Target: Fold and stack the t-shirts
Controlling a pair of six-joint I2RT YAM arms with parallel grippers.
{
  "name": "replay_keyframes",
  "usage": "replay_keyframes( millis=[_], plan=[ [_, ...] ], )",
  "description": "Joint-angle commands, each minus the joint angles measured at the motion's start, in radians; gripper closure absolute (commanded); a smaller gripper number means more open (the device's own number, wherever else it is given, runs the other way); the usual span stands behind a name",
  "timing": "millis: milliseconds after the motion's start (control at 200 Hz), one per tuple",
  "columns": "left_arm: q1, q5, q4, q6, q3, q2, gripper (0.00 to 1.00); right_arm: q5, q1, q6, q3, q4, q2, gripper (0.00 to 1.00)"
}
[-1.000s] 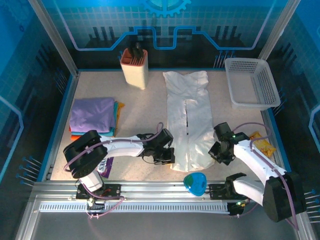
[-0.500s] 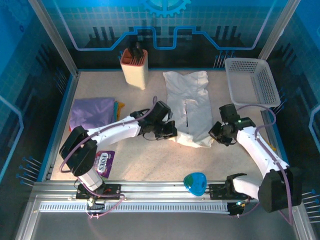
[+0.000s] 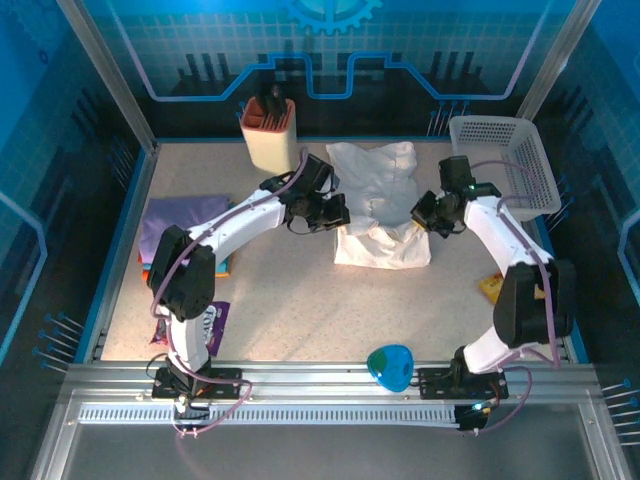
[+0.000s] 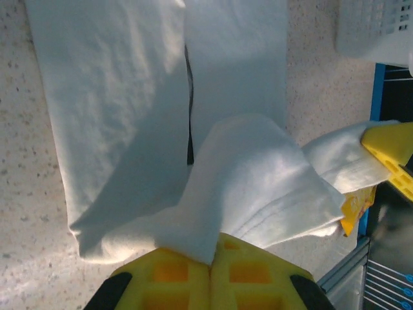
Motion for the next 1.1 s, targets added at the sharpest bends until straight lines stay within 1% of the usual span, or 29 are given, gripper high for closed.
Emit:
replay_keyframes(
  millis=[0,205,490,630,695,715,735,770,805,810,851,886,891,936,951,1011,1056,1096],
  plan=[
    [0.026,0.019,-0.044,0.037,0.065,0.054,1.00,-0.052,-0.033,-0.041,0.082,0.011,0.073,0.95],
    [0.070,0.039,-0.029,0.038,0.122,0.128,1.00,-0.084,-0.053,-0.065,0.192,0.019,0.182,0.95],
    [0.110,0.078,0.005,0.049,0.163,0.203,1.00,-0.110,-0.060,-0.068,0.252,0.033,0.281,0.91],
    [0.124,0.097,0.042,0.057,0.191,0.253,0.91,-0.110,-0.070,-0.065,0.249,0.052,0.318,0.88],
    [0.135,0.105,0.072,0.061,0.211,0.288,0.82,-0.114,-0.078,-0.062,0.245,0.081,0.341,0.84],
    [0.141,0.112,0.082,0.063,0.218,0.303,0.80,-0.114,-0.082,-0.060,0.248,0.086,0.352,0.82],
    [0.148,0.121,0.091,0.063,0.229,0.319,0.77,-0.117,-0.084,-0.059,0.252,0.091,0.361,0.78],
    [0.163,0.134,0.093,0.064,0.255,0.349,0.71,-0.131,-0.092,-0.062,0.263,0.105,0.381,0.65],
    [0.180,0.152,0.092,0.067,0.286,0.377,0.63,-0.139,-0.100,-0.064,0.278,0.105,0.399,0.52],
    [0.182,0.154,0.091,0.067,0.290,0.380,0.62,-0.139,-0.101,-0.064,0.280,0.106,0.402,0.52],
    [0.201,0.159,0.070,0.072,0.322,0.405,0.55,-0.158,-0.108,-0.075,0.287,0.125,0.411,0.37],
    [0.218,0.161,0.050,0.078,0.341,0.413,0.53,-0.165,-0.112,-0.088,0.284,0.136,0.409,0.24],
    [0.220,0.161,0.046,0.080,0.343,0.413,0.53,-0.165,-0.113,-0.090,0.282,0.139,0.405,0.20],
    [0.238,0.162,0.030,0.090,0.340,0.399,0.52,-0.160,-0.114,-0.109,0.265,0.151,0.381,0.02],
    [0.242,0.161,0.028,0.094,0.334,0.388,0.52,-0.155,-0.114,-0.115,0.259,0.151,0.368,0.00],
    [0.253,0.151,0.032,0.117,0.280,0.329,0.50,-0.145,-0.113,-0.138,0.221,0.154,0.318,0.00],
    [0.253,0.140,0.045,0.128,0.223,0.277,0.47,-0.141,-0.112,-0.149,0.178,0.162,0.273,0.00],
    [0.253,0.142,0.056,0.129,0.174,0.235,0.46,-0.138,-0.111,-0.155,0.139,0.168,0.231,0.00]
  ],
)
